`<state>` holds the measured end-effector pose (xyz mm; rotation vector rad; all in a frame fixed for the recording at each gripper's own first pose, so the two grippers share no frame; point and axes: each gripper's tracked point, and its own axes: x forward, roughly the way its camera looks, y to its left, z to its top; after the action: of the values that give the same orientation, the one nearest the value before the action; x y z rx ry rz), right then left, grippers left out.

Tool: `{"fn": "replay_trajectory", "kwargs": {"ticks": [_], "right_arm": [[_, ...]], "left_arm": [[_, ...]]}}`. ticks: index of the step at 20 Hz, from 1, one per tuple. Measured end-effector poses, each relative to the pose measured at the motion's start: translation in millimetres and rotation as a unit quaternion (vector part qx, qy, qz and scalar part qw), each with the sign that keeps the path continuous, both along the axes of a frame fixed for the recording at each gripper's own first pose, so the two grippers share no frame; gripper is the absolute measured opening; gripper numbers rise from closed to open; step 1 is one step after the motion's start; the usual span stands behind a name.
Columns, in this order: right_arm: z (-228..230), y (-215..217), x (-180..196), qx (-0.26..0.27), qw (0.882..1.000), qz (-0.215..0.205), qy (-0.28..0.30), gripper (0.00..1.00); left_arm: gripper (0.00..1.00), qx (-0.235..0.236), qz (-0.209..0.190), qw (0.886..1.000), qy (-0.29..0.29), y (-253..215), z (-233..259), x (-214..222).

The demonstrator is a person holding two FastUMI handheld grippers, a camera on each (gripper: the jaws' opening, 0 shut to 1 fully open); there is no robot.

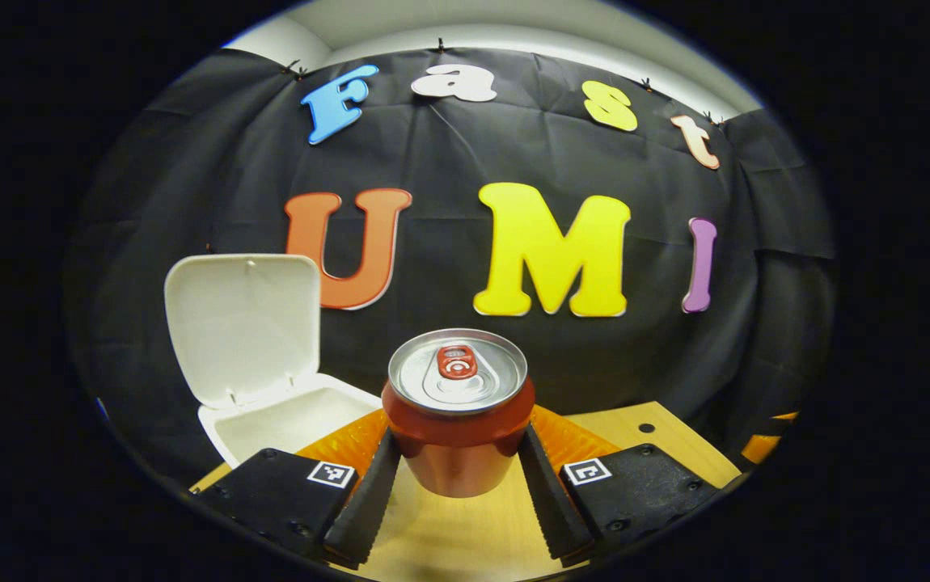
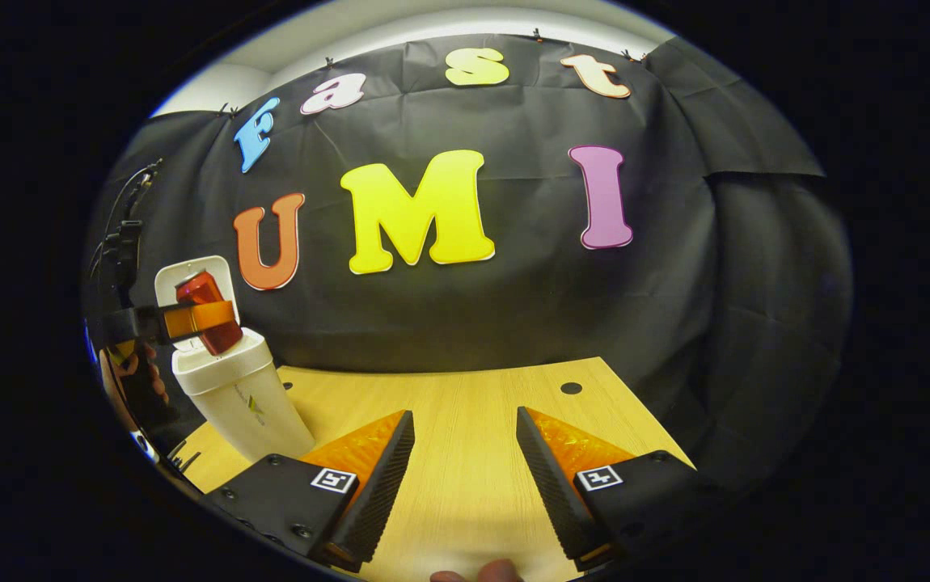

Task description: Press the lid of the desktop garbage bin to open it, pick up the crumpled paper on the desktop and throw it into the bin, then pick up the pop can on the desktop and drop it into the bin, and finally close the garbage bin lid.

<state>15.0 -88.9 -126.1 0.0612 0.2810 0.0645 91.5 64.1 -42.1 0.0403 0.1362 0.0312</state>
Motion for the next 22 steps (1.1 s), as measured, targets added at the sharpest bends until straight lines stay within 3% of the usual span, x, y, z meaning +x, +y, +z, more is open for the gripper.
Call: {"fn": "replay_trajectory", "kwargs": {"ticks": [5,12,17,22], "right_arm": [[5.0,4.8,7.4,-0.002,1.000,0.001,-0.003,0.83],[6.3,16.0,10.8,-0.014,1.000,0.012,0.005,0.83],[5.9,23.3,17.4,-0.015,1.000,0.019,0.008,0.83],[1.0,23.4,21.4,-0.013,1.000,0.019,0.013,0.83]], "left_arm": [[0.78,0.021,0.076,0.997,0.007,61.0,10.6,22.5],[0.79,0.004,0.140,0.986,0.094,105.4,-49.4,38.0],[0.79,-0.011,0.165,0.971,0.170,112.0,-87.1,39.2],[0.83,-0.026,0.168,0.967,0.192,108.8,-98.8,38.8]]}}
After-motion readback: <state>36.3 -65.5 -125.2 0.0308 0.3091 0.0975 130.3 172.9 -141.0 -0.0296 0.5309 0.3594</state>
